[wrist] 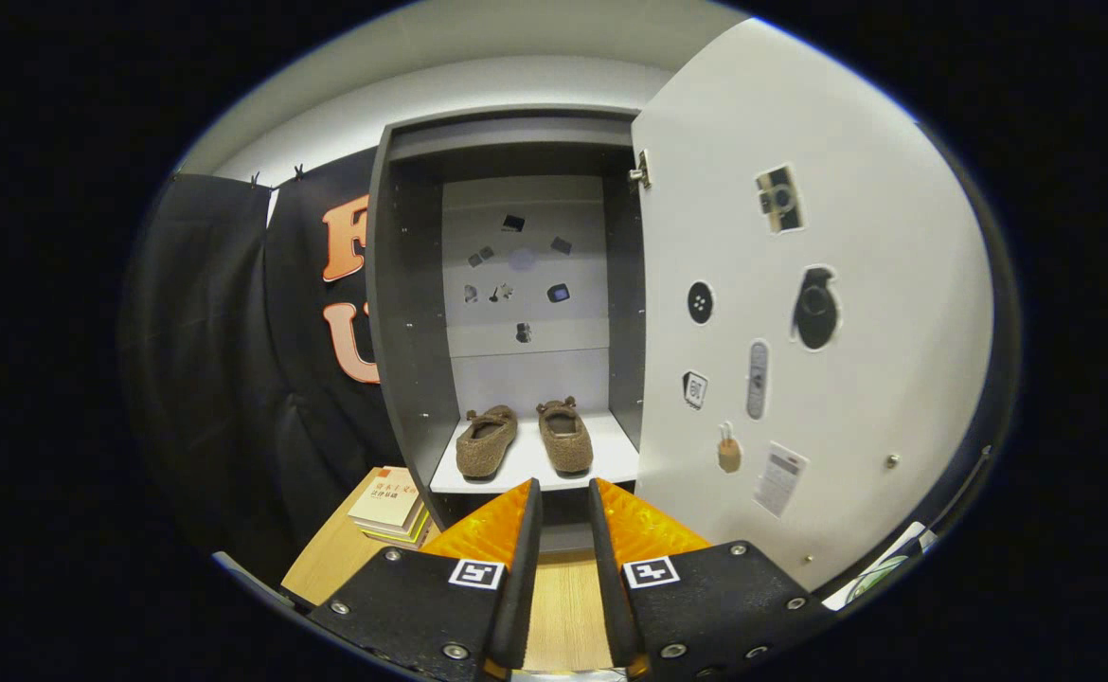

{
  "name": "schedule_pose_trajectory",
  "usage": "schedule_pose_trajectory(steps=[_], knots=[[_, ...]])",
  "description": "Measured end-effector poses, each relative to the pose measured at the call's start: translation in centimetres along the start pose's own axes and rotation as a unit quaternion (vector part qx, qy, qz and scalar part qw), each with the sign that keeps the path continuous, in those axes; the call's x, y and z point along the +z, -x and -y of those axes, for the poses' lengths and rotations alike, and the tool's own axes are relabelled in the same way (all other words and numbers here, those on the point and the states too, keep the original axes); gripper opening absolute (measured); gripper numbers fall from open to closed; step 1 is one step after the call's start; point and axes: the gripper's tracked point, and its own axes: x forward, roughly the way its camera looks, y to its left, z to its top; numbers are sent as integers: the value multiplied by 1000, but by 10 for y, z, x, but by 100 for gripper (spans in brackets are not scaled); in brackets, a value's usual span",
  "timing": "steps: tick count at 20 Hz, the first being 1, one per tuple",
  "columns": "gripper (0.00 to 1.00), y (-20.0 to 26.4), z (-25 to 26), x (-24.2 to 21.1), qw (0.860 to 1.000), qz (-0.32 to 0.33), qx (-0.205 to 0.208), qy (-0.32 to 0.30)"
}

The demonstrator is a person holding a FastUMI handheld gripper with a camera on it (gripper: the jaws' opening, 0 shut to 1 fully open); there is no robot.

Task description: Open the shoe cabinet door, grab the shoes and put them into the shoe cabinet, then close the shoe cabinet door.

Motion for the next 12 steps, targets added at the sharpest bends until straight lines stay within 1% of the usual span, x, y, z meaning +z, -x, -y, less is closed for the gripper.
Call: schedule_pose_trajectory(steps=[5,12], knots=[[35,61,42,4,999,18,-34,-9],[37,115,113,-6,994,21,-102,-17]])
